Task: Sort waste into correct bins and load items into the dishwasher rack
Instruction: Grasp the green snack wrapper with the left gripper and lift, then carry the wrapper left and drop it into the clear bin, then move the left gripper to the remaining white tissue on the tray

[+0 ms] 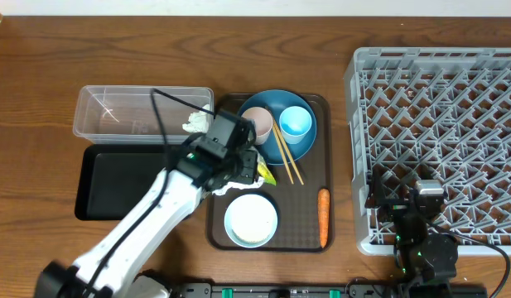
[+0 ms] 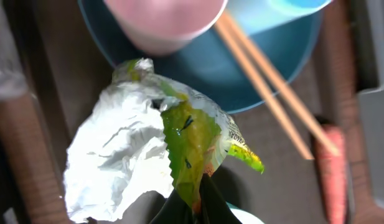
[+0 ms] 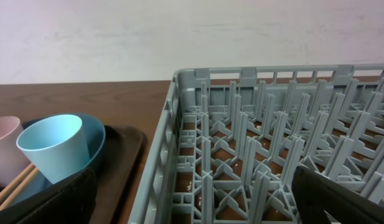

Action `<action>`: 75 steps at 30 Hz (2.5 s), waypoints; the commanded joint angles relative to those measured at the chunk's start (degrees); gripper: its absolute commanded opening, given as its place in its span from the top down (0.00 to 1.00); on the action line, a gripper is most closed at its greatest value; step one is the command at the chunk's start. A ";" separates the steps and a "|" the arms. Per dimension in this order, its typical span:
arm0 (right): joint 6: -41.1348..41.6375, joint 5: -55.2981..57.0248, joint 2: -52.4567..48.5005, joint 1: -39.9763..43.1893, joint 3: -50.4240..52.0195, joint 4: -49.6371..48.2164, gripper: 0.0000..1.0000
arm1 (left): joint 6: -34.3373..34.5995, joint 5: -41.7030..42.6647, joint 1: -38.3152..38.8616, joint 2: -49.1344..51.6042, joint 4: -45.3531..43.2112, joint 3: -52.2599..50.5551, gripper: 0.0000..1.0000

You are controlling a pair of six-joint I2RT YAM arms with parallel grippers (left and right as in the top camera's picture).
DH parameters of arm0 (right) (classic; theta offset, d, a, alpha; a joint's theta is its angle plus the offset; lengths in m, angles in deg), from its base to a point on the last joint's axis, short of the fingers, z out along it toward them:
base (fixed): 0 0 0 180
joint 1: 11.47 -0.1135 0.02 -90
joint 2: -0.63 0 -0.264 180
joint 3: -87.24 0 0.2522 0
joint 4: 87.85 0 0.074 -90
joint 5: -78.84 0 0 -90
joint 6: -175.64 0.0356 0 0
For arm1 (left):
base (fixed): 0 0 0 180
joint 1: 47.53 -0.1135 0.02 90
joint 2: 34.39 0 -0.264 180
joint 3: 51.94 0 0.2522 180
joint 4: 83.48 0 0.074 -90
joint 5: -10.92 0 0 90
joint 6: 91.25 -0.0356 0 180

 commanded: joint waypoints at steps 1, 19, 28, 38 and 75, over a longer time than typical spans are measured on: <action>-0.33 0.37 0.00 -0.48 0.09 0.17 0.01 | -0.31 -1.75 -0.37 -4.15 0.00 -0.33 0.94; -0.33 0.37 0.00 -0.48 0.09 0.17 0.01 | 4.39 -19.89 -13.79 -10.80 -7.85 -0.33 0.94; -0.33 0.37 0.00 -0.48 0.09 0.17 0.01 | 5.66 -19.89 -25.22 -5.14 -11.58 -0.33 0.94; -0.33 0.37 0.00 -0.48 0.09 0.17 0.01 | 5.66 -19.85 -29.99 1.53 -13.73 -0.33 0.66; -0.33 0.37 0.00 -0.48 0.09 0.17 0.01 | 5.49 8.04 -17.64 -13.57 18.93 -0.39 0.17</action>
